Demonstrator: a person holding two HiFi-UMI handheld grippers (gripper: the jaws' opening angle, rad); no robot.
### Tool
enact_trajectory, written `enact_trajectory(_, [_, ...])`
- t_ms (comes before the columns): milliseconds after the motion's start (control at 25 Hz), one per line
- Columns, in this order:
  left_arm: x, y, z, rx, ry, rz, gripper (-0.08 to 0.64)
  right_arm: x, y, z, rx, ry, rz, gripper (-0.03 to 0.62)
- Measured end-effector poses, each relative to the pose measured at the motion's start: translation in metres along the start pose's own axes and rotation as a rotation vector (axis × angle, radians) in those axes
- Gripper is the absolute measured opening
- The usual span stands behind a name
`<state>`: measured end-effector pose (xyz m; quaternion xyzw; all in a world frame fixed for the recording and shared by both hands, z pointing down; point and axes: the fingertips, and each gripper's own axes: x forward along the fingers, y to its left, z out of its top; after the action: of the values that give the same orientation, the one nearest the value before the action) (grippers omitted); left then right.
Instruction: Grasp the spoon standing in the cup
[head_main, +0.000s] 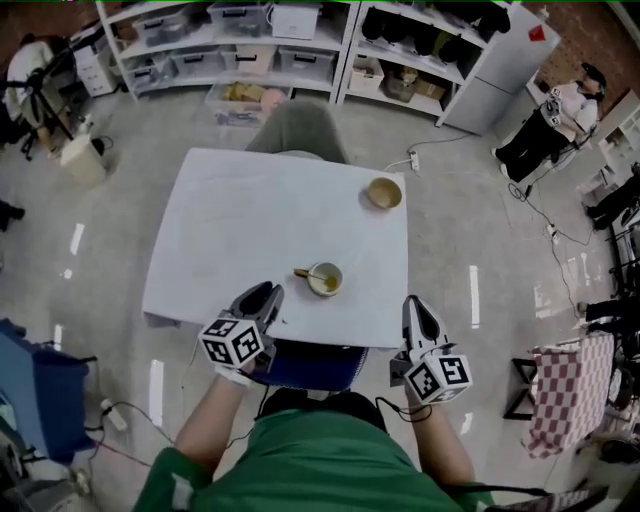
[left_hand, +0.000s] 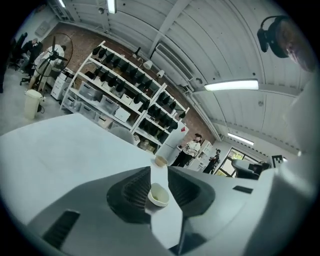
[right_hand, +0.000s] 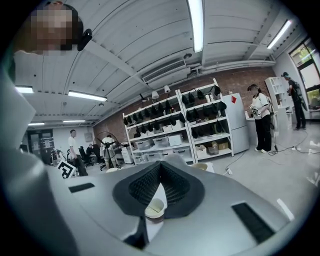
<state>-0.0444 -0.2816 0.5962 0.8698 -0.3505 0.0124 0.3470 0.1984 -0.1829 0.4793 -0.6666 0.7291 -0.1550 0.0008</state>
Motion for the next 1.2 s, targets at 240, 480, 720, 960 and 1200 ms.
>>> enact_trajectory(240, [0.032,0.001,-0.007,0.033,0.021,0.065,0.132,0.019,-0.032,-0.001,0.016,0.018,0.047,0.021])
enact_trajectory(480, [0.056,0.008,-0.033,-0.065,0.054,0.108,0.169,0.034,-0.055,-0.013,0.046,0.067,0.090,0.022])
enact_trajectory(720, [0.084,0.024,-0.054,-0.163,0.080,0.157,0.173,0.020,-0.078,-0.023,0.059,0.097,0.080,0.023])
enact_trajectory(960, [0.103,0.039,-0.062,-0.281,0.056,0.194,0.172,0.001,-0.110,-0.017,0.065,0.083,0.025,0.021])
enact_trajectory(1200, [0.110,0.041,-0.061,-0.302,0.028,0.222,0.078,-0.007,-0.120,-0.016,0.073,0.076,0.015,0.022])
